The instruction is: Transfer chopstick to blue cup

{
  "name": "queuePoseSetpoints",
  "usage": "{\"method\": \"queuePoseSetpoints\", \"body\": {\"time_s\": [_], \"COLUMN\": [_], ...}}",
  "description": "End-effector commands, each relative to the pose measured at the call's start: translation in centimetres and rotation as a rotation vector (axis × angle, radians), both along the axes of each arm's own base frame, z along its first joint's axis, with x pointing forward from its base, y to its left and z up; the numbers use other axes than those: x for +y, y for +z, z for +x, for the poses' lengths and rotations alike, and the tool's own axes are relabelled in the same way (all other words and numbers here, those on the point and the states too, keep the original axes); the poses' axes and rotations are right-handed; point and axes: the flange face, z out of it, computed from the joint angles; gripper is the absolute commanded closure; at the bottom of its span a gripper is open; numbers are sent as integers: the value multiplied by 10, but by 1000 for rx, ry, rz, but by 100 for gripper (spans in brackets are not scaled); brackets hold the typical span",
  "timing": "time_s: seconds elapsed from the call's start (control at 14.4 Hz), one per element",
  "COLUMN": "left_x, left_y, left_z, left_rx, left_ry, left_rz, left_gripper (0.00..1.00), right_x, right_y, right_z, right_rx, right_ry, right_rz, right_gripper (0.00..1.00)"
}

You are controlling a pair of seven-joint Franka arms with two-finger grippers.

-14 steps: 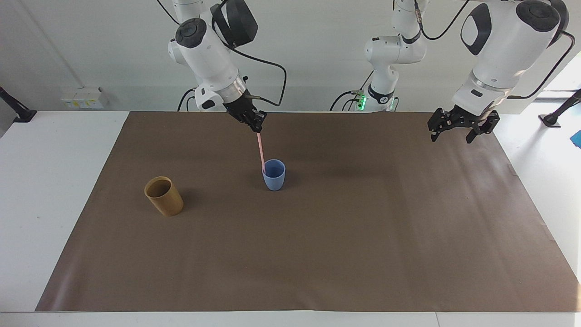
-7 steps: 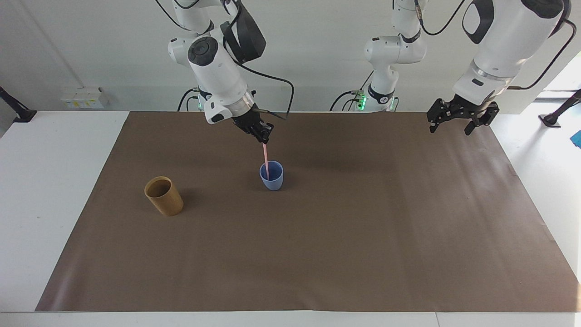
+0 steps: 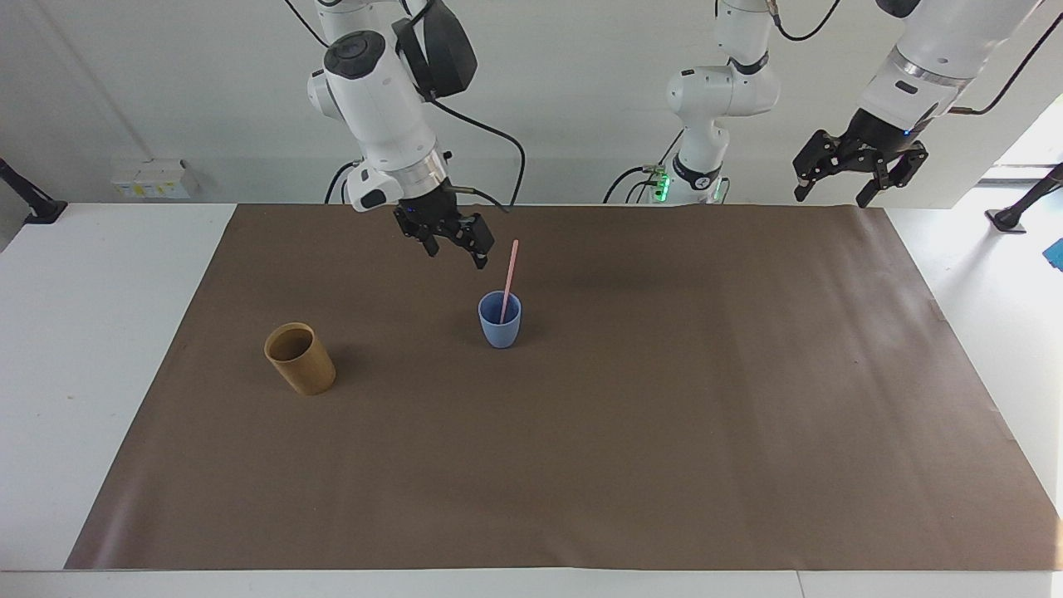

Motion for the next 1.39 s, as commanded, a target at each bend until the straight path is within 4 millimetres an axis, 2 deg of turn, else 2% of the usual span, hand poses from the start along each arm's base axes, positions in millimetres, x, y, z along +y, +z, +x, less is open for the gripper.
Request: {"method": "queuePoseSetpoints", "body": {"time_s": [0.0, 0.35, 0.62, 0.83, 0.9, 1.18, 1.32], "left_x": [5, 1, 4, 6, 6, -2, 0], "left_y": [0, 1, 1, -1, -2, -2, -2], "left_z": [-5, -5, -5, -7, -7, -8, -6], "left_rx": [8, 10, 5, 12, 15, 32, 24], "left_ry": [-2, -2, 4, 1, -1, -19, -15], "left_rz": [-15, -15, -15, -13, -13, -9, -8], "left_gripper": [0, 0, 0, 0, 0, 0, 0], "right_x": [-53, -121, -146, -170, -166, -150, -145], "right_y": [28, 66, 99, 111, 118, 115, 116], "right_z": [-1, -17, -21, -21, -22, -18, -13], "right_rx": [-62, -70, -6, 24, 13, 35, 32], "right_ry": [94, 220, 215, 202, 207, 240, 250], "right_rz": [-87, -191, -224, -213, -213, -218, -214], "right_gripper": [0, 0, 0, 0, 0, 0, 0]}}
